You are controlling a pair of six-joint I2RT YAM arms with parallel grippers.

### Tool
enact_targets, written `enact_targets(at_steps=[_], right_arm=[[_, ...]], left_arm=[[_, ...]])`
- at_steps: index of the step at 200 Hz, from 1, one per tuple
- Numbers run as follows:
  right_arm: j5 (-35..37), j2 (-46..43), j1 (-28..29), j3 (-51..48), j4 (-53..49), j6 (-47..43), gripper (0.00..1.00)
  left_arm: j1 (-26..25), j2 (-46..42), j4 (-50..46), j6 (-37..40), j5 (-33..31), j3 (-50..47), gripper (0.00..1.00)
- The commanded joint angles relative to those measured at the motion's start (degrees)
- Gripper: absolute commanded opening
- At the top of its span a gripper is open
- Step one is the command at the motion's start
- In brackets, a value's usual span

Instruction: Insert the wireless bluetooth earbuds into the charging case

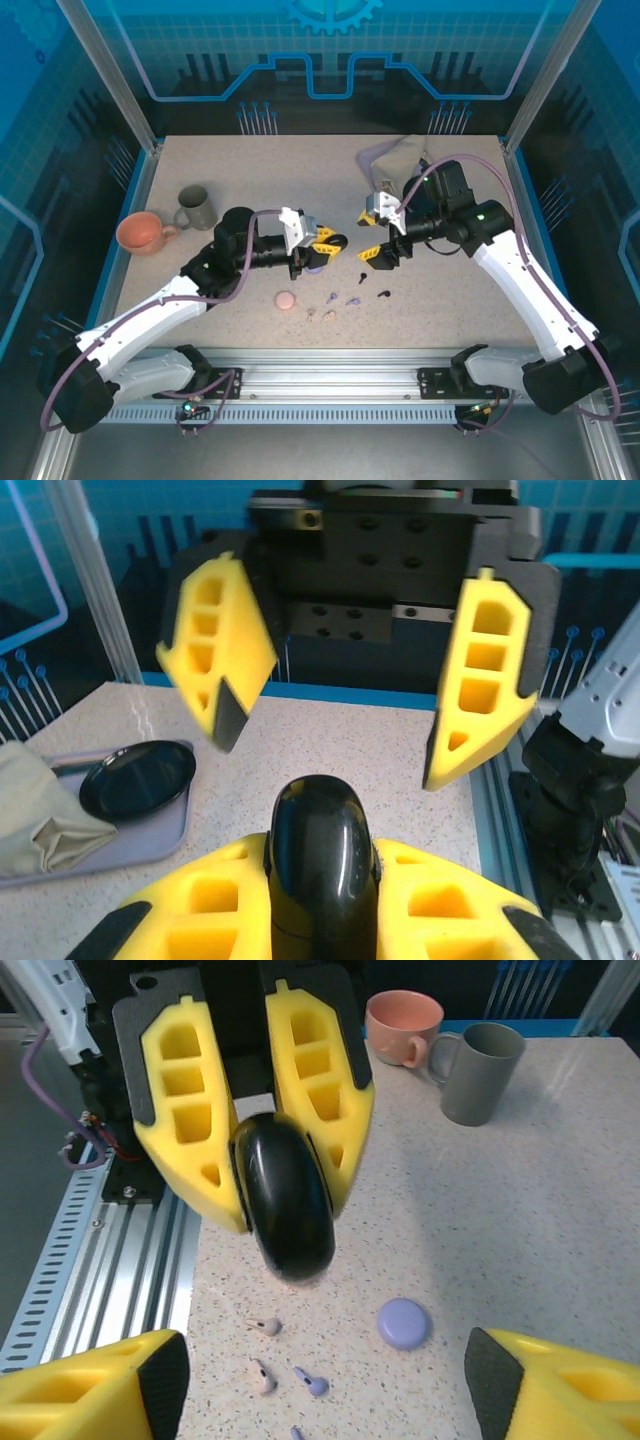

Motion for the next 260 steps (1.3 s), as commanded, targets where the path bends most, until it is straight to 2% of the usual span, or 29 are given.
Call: enact_targets(at_steps=[1, 43, 166, 201, 210, 235, 260], right_arm=[[-2.9, 1.5, 1.7, 2.7, -3.9, -2.2, 0.7], [-3.4, 2.8, 2.5, 3.8, -4.9, -3.2, 0.57], [-6.4, 6.5, 4.0, 7.6, -6.7, -3.8, 0.37], [-6.9, 6.8, 4.0, 7.6, -6.7, -3.7, 0.27], [-6.7, 6.9, 4.1, 7.6, -6.7, -3.8, 0.25], [-5.9, 6.8, 3.9, 7.5, -7.2, -4.1, 0.22], [-5.3, 6.5, 3.8, 7.3, -7.5, -4.3, 0.22]], left_arm=[[-0.9, -0.2, -2.2, 8.1, 2.9, 3.1, 0.0], [-1.3, 0.4, -2.9, 9.7, 2.9, 4.2, 0.0], [-1.4, 2.6, -4.7, 10.1, 3.1, 6.3, 0.0], [-1.5, 3.0, -4.4, 9.4, 2.2, 6.3, 0.0], [-1.6, 2.9, -4.3, 9.3, 1.7, 6.1, 0.02], [-1.5, 2.3, -4.3, 9.1, 0.1, 5.5, 0.19], [-1.6, 1.4, -4.5, 8.7, -0.8, 4.7, 0.31]])
